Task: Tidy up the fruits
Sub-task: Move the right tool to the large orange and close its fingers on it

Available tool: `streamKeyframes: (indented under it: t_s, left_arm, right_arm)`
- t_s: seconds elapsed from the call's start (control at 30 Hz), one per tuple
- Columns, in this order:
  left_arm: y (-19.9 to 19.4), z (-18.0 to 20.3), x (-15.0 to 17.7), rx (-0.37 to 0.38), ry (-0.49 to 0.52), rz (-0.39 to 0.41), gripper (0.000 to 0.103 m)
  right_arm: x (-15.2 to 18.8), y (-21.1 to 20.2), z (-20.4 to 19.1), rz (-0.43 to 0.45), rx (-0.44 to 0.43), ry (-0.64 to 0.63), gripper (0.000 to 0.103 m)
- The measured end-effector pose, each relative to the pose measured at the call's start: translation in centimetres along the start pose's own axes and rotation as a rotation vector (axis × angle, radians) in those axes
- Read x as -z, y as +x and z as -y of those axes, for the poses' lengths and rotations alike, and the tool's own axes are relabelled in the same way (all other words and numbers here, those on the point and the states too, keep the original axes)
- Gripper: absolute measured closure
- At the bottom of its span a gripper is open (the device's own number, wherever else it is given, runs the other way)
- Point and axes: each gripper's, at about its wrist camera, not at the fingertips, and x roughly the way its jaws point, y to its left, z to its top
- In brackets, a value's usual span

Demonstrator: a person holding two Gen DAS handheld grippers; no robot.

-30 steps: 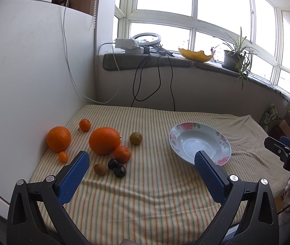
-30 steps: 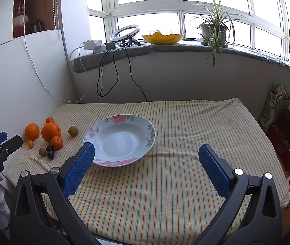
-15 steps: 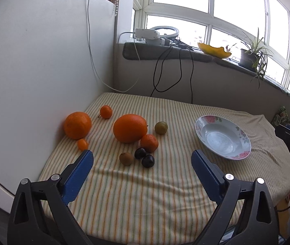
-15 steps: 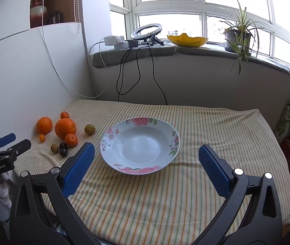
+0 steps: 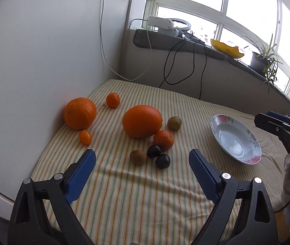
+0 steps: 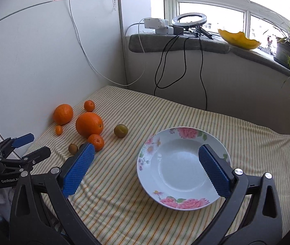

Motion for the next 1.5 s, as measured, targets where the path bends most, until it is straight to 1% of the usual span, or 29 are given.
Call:
streamKeyframes:
  t_s: [0.1, 0.23, 0.37, 0.57, 0.63, 0.7, 0.83, 0.97, 1.17, 1.27, 1.5]
  left_arm:
    - [0.9, -0.4, -0.3, 0.006, -0.011, -0.011, 0.012]
    - [2.3, -1.0, -0.5, 0.019, -0.029, -0.030, 0.015]
    - [3.6, -1.7, -1.0, 0.044, -0.054, -0.045, 0.016]
    - [5.6, -2.0, -1.5, 0.068, -0.070, -0.065, 0.020]
    - [6.1, -2.3, -1.6, 0.078, -0.084, -0.073, 0.021]
    - [6.6, -2.3, -1.7, 0.090, -0.095, -0.081, 0.022]
    - [7.5, -1.9, -1.9, 0.103, -0.094, -0.092, 0.023]
    - [8.4, -2.0, -2.2, 0.118, -0.119, -0.106, 0.027]
    - [9.4, -2.5, -2.6, 0.146, -0.154, -0.119, 0.027]
    - [9.8, -2.7, -2.7, 0.157, -0.169, -0.124, 0.027]
    - [11.2, -2.6, -3.1, 0.176, -0.178, -0.147, 0.027]
  right_arm:
    - [-0.8, 1.8, -0.9, -0.026, -0.022, -0.028, 0.000]
    - [-1.9, 4.2, -2.0, -0.068, -0.086, -0.049, 0.000]
    - [-3.0, 6.4, -2.7, -0.119, -0.172, -0.043, 0.000]
    - [-4.3, 10.0, -3.8, -0.201, -0.298, -0.013, 0.000]
    - [-4.6, 11.3, -4.1, -0.229, -0.328, 0.009, 0.002]
    - [-4.8, 12.4, -4.3, -0.261, -0.366, 0.029, 0.008]
    - [-5.1, 14.4, -4.9, -0.306, -0.403, 0.052, 0.009]
    - [-5.3, 16.0, -5.8, -0.338, -0.438, 0.063, 0.017]
    - [-5.3, 18.1, -6.7, -0.397, -0.470, 0.081, 0.025]
    - [-5.2, 18.9, -7.2, -0.408, -0.462, 0.078, 0.026]
    - [-5.1, 20.2, -7.6, -0.432, -0.472, 0.091, 0.026]
